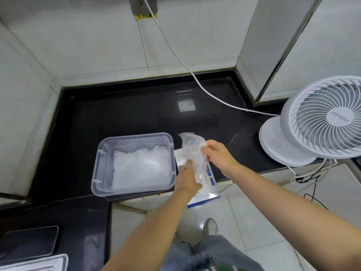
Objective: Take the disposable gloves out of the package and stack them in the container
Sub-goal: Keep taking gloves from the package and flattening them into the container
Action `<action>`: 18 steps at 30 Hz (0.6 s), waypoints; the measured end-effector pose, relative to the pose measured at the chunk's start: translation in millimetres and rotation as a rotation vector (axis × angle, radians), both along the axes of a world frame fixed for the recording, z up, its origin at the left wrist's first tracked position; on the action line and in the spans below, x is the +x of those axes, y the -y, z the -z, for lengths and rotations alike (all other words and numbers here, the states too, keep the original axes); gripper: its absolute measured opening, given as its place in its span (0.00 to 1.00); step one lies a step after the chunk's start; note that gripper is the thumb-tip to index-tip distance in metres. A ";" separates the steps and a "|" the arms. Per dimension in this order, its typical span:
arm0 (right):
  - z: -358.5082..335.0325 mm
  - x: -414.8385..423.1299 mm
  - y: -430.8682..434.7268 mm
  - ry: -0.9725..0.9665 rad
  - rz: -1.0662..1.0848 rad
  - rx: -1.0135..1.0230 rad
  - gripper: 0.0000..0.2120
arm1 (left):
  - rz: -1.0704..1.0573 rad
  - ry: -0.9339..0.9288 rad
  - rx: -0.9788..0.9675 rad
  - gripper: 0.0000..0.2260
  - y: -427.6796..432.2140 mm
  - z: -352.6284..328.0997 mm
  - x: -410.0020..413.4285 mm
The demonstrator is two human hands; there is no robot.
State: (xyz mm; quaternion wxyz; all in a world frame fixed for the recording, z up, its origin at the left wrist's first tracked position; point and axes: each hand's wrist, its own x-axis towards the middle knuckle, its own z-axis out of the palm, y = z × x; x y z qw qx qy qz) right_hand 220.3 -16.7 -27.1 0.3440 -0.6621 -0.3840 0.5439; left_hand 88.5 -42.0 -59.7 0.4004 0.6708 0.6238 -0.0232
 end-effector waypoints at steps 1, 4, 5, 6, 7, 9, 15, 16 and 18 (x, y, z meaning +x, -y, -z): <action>-2.7 0.8 1.7 -0.043 0.032 0.000 0.05 | 0.006 -0.010 -0.011 0.41 -0.1 -1.2 0.6; -10.6 7.5 0.8 -0.133 0.170 -0.013 0.08 | -0.027 0.013 -0.035 0.38 -2.7 -5.7 3.0; -13.7 9.7 -0.7 -0.154 0.199 -0.021 0.10 | -0.039 0.041 -0.020 0.35 -4.4 -9.5 4.6; -16.4 11.4 -2.1 -0.176 0.216 -0.024 0.11 | -0.058 0.083 0.005 0.31 -6.7 -14.4 7.0; -20.3 11.2 -3.4 -0.194 0.227 -0.018 0.09 | -0.094 0.148 0.032 0.27 -10.3 -19.5 8.5; -25.8 10.7 -4.5 -0.200 0.234 0.013 0.05 | -0.218 0.336 0.056 0.19 -18.5 -30.7 11.2; -21.3 2.0 -8.1 -0.057 0.029 0.116 0.05 | -0.783 0.948 -0.118 0.11 -51.0 -73.5 -14.3; -22.2 -2.4 -9.7 -0.042 -0.006 0.116 0.07 | -0.804 0.966 -0.088 0.10 -56.1 -78.8 -23.5; -25.5 -10.4 -11.1 0.004 -0.078 0.107 0.10 | -0.786 0.901 0.024 0.07 -62.8 -81.2 -41.5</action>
